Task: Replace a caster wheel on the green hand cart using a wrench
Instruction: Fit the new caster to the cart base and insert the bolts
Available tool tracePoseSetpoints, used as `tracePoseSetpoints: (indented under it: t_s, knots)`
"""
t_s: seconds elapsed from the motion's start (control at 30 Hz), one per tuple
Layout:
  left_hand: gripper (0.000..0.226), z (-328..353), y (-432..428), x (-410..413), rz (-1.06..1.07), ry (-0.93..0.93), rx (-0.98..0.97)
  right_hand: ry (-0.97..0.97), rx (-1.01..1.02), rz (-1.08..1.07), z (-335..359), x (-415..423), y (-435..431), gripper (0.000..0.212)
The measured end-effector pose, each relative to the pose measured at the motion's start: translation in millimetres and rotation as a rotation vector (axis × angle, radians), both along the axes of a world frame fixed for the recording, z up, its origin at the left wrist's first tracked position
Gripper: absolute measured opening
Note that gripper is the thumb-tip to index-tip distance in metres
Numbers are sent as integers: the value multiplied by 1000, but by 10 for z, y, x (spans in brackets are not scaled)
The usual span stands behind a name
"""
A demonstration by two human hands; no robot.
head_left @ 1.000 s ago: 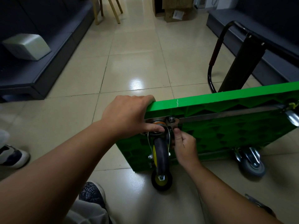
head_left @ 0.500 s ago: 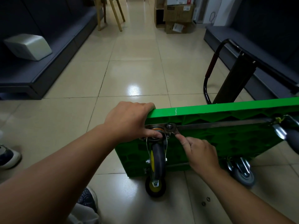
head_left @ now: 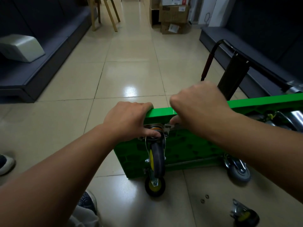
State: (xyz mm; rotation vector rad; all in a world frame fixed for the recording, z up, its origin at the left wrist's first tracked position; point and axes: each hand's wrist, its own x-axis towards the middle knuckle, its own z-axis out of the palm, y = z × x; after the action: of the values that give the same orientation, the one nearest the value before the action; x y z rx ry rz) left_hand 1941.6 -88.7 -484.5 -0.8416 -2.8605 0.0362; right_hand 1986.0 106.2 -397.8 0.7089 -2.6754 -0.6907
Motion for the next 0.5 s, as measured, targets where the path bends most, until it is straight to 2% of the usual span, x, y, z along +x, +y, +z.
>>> tracePoseSetpoints:
  t_s: [0.1,0.17,0.23,0.3,0.37,0.43,0.5]
  knots:
    - [81,1,3,-6,-9,-1,-4,-38,13,60,22,-3,55,64]
    - [83,5,0,-7,-13,-11,-4,-73,-136,26,-70,4,310,63]
    - [84,9,-5,-7,-10,-10,-2,-59,-544,-18,-354,72,631,59]
    - [85,15,-11,-3,0,-17,-4,-133,-1054,-136,-843,267,810,54]
    - [85,11,-10,-1,9,-22,-6,-178,-1459,-260,-1393,418,755,52]
    - [84,21,4,2,19,-33,-2,-175,-1738,-341,-1800,478,554,57]
    - [84,25,14,2,29,-42,6,-169,-1909,-368,-2015,474,355,57]
